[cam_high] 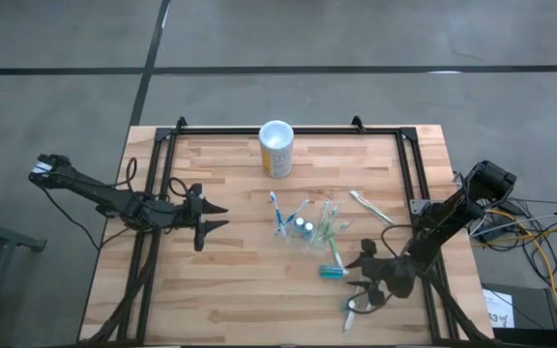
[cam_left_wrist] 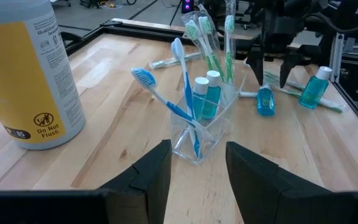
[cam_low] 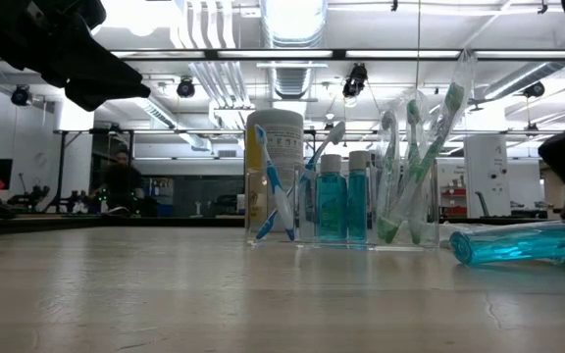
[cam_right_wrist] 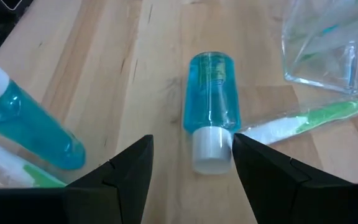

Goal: Pick & Place toothbrushing station
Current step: Put the blue mouthwash into the middle section of the transparent organizer

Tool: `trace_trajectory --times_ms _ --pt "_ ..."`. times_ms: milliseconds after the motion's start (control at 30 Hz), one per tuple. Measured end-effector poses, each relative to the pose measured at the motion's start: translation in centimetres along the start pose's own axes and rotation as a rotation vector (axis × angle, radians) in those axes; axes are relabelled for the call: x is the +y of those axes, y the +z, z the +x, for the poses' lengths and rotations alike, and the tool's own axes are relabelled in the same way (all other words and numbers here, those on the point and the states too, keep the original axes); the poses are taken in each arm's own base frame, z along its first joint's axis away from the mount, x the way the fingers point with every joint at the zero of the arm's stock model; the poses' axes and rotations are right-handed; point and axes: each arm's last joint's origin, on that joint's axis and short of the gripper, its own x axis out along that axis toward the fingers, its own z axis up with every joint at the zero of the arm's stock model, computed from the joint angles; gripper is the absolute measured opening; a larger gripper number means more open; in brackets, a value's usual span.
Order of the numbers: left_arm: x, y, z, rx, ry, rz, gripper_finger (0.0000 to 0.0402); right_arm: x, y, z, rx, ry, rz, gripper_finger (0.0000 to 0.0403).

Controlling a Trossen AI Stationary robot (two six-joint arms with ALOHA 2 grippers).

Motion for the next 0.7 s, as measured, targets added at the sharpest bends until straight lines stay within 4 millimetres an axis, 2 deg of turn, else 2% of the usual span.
trace_trajectory --times_ms 200,700 --pt "0.0 0.01 0.0 0.0 0.001 0.0 0.0157 -0.3 0.32 0.34 0.021 0.008 0.036 0.0212" --pt "0.0 0.01 0.0 0.0 0.0 0.0 0.0157 -0.95 0.5 0.79 0.07 0.014 0.058 0.0154"
